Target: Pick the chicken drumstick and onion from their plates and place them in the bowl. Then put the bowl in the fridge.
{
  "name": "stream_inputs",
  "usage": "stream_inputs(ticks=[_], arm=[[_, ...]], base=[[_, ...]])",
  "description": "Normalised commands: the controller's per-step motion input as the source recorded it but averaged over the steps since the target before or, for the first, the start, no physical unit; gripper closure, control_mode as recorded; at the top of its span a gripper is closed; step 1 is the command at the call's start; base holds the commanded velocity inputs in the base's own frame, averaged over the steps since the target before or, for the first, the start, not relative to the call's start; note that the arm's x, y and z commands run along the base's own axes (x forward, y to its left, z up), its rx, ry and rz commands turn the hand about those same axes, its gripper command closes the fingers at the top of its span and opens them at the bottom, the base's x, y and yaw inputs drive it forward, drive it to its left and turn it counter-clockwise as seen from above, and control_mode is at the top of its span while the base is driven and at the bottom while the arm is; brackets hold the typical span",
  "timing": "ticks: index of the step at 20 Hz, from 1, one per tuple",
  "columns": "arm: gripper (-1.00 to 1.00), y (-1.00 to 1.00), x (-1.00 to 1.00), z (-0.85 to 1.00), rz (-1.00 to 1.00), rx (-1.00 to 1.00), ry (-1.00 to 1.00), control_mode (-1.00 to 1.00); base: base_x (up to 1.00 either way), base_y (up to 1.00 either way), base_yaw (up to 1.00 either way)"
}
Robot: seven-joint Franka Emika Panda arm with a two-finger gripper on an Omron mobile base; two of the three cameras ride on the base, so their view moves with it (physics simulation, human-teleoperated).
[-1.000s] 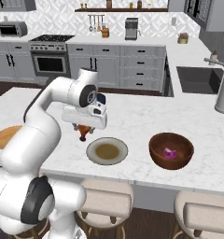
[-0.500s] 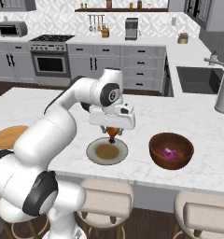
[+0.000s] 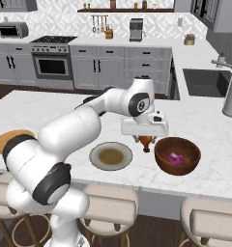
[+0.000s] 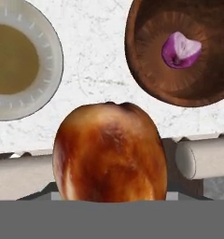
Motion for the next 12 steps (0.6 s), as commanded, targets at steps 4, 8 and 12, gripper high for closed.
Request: stream_inputs(ticks=[4, 8, 12], arm=[[1.0, -0.9, 0.71, -0.2, 0.0, 0.0, -0.03, -1.0], [1.0, -0.55, 0.8, -0.39, 0.0, 0.0, 0.0, -1.0], [1.0, -0.47, 0.73, -0.36, 0.0, 0.01, 0.0, -1.0]], base=[[0.0, 0.0, 0.0], [0.0, 0.0, 0.0], [0.0, 0.0, 0.0]])
